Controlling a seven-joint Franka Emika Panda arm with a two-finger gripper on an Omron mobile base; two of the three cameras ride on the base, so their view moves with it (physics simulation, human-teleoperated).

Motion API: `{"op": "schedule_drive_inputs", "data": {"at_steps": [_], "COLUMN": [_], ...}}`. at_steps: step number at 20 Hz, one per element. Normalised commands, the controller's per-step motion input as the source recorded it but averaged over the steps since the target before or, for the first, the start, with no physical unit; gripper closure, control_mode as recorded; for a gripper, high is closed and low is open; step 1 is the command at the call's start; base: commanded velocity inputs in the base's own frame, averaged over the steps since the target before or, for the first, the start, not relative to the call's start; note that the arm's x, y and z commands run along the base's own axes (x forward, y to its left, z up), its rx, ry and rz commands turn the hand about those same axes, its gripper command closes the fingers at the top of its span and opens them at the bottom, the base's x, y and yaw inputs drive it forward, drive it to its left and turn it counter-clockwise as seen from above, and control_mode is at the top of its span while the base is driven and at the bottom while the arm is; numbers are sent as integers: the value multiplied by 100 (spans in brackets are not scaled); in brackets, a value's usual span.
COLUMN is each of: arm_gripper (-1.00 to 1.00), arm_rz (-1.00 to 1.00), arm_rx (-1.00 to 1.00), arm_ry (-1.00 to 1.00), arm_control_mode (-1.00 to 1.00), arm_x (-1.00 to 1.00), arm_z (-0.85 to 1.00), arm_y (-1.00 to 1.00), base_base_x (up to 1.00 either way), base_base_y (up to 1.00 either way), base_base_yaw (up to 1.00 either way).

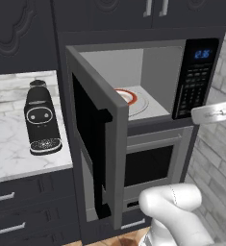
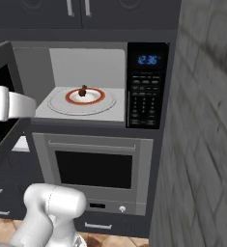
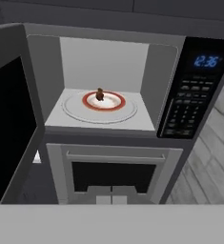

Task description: Transport the chicken drumstick from the fridge to the microwave and turn on the microwave.

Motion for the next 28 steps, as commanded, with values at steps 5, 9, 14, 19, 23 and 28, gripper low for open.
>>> {"op": "schedule_drive_inputs", "data": {"at_steps": [5, 9, 14, 19, 23, 28], "arm_gripper": [100, 100, 100, 100, 100, 100], "arm_rz": [0, 0, 0, 0, 0, 0], "arm_rx": [0, 0, 0, 0, 0, 0], "arm_ry": [0, 0, 0, 0, 0, 0], "arm_control_mode": [-100, -100, -100, -100, -100, -100], "arm_x": [-21, -23, -20, -18, -15, -19], "arm_z": [0, 0, 0, 1, 0, 0], "arm_y": [0, 1, 0, 5, 8, 8], "base_base_x": [0, 0, 0, 0, 0, 0], "base_base_y": [0, 0, 0, 0, 0, 0], "base_base_yaw": [0, 0, 0, 0, 0, 0]}}
